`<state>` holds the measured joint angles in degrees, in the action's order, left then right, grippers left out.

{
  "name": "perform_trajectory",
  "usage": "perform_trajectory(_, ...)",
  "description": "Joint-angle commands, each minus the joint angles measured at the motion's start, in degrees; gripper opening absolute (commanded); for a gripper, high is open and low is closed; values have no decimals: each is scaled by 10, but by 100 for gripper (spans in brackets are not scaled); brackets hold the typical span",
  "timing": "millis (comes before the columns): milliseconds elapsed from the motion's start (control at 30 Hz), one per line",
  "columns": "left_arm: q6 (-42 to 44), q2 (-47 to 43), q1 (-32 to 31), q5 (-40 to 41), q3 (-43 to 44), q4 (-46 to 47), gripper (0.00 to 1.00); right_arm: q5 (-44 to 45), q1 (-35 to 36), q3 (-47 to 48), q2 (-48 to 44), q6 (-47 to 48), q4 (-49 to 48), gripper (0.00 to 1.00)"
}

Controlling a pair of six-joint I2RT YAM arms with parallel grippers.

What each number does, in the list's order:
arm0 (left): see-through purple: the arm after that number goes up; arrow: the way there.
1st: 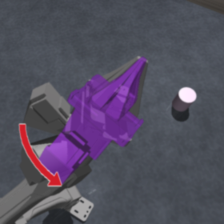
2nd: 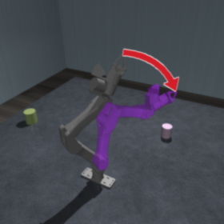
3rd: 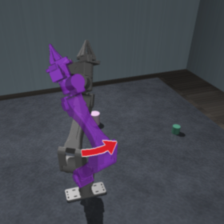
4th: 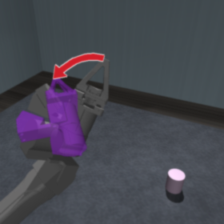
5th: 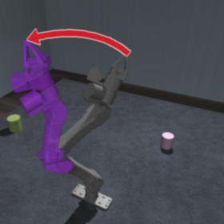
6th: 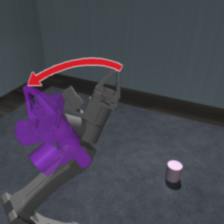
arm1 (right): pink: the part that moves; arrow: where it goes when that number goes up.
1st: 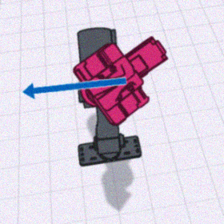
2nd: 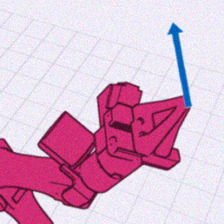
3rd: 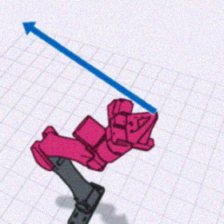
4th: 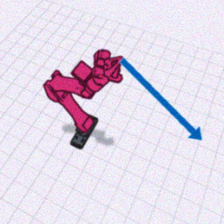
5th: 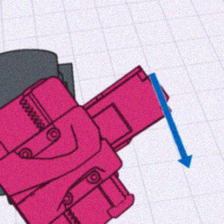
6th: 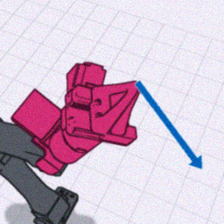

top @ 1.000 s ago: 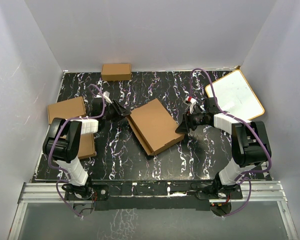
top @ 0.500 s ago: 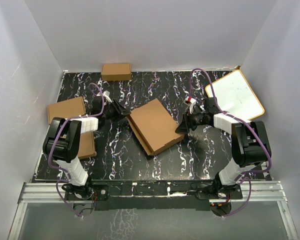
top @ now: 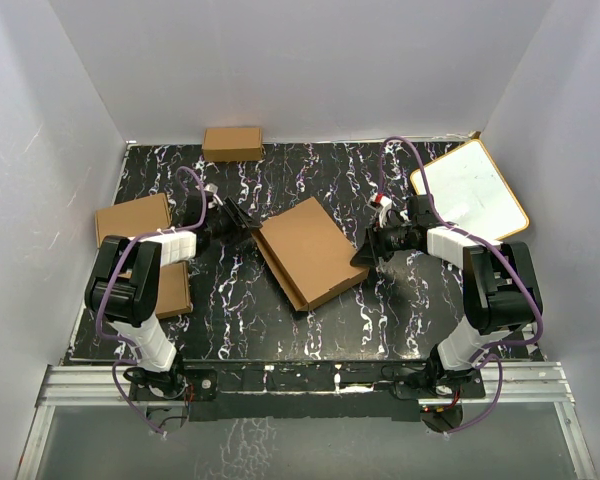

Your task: Fold the paper box

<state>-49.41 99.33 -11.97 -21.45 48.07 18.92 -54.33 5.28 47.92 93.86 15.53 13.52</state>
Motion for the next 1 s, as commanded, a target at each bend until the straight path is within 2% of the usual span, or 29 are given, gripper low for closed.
perform_trajectory(0,4,-19,-10,24,19,-75,48,31,16,0,21,23,15,52)
perform_trajectory(300,42,-9,-39,72,87,-174,43,32,17,0,23,25,16,52)
perform_trajectory(533,47,13,-47,66,101,-177,15,32,18,0,22,27,17,52)
perform_trajectory(667,49,15,-50,63,106,-179,3,33,17,1,23,26,17,52)
perform_trajectory(800,52,10,-50,66,107,-181,2,33,18,0,22,27,17,52)
perform_trajectory(867,53,0,-50,72,105,-179,5,33,17,1,22,27,17,52)
perform_trajectory(900,53,-7,-50,77,103,-179,8,34,17,1,22,27,17,52)
perform_trajectory(967,60,-25,-50,91,103,-187,22,34,18,1,23,27,17,52)
